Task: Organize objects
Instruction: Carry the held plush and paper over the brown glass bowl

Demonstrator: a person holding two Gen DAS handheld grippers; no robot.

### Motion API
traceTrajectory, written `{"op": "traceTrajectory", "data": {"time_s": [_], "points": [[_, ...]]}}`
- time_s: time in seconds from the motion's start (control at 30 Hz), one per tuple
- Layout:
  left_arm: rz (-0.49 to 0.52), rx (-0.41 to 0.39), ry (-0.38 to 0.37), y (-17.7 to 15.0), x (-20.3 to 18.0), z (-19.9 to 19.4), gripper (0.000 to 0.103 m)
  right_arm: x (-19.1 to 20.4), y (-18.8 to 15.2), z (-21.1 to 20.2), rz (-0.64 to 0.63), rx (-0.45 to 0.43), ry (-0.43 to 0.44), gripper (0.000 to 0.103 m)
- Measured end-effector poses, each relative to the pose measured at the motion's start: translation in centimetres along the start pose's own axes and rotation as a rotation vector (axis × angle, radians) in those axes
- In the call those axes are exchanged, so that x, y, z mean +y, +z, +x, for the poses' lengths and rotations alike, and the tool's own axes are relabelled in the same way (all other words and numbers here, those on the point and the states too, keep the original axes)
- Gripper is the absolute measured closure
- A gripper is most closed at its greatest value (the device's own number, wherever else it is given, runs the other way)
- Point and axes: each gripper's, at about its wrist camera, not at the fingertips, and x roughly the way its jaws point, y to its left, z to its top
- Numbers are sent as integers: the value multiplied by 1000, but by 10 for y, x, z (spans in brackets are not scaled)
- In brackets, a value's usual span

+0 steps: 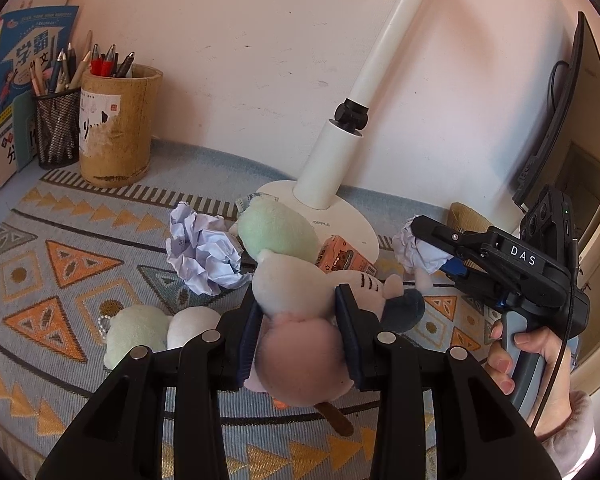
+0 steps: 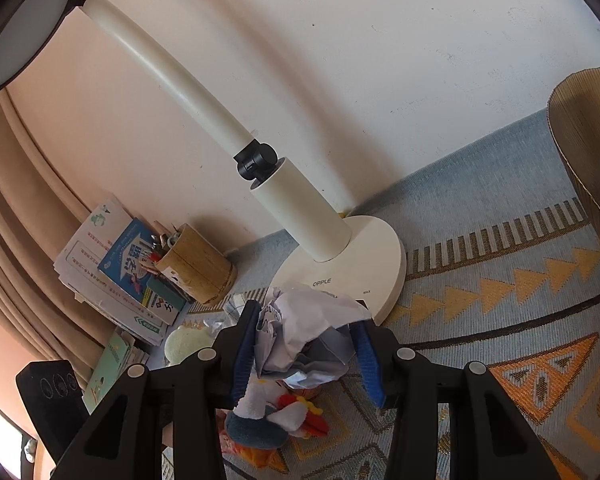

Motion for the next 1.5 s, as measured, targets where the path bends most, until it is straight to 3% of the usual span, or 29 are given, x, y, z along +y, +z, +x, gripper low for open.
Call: {"op": "traceTrajectory", "data": {"time_s": [0.47,0.77,0.97,1.13,1.5], "points": [[-14,3,31,-6,3,-6,70,3,-7,-3,15,22,-3,59],[37,-59,33,24,-18,-24,70,21,19,-36,-21,-43,17,59],[116,-102,-14,56,-66,-19,70,23,50,-85,-60,-139,20,59],[195,-119,-94,81,-122,-2,70,2,71,-131,-62,-225,-17,59],[296,-51,-272,105,-223,69,70,-72,95,-207,19,-344,-193,59]]}}
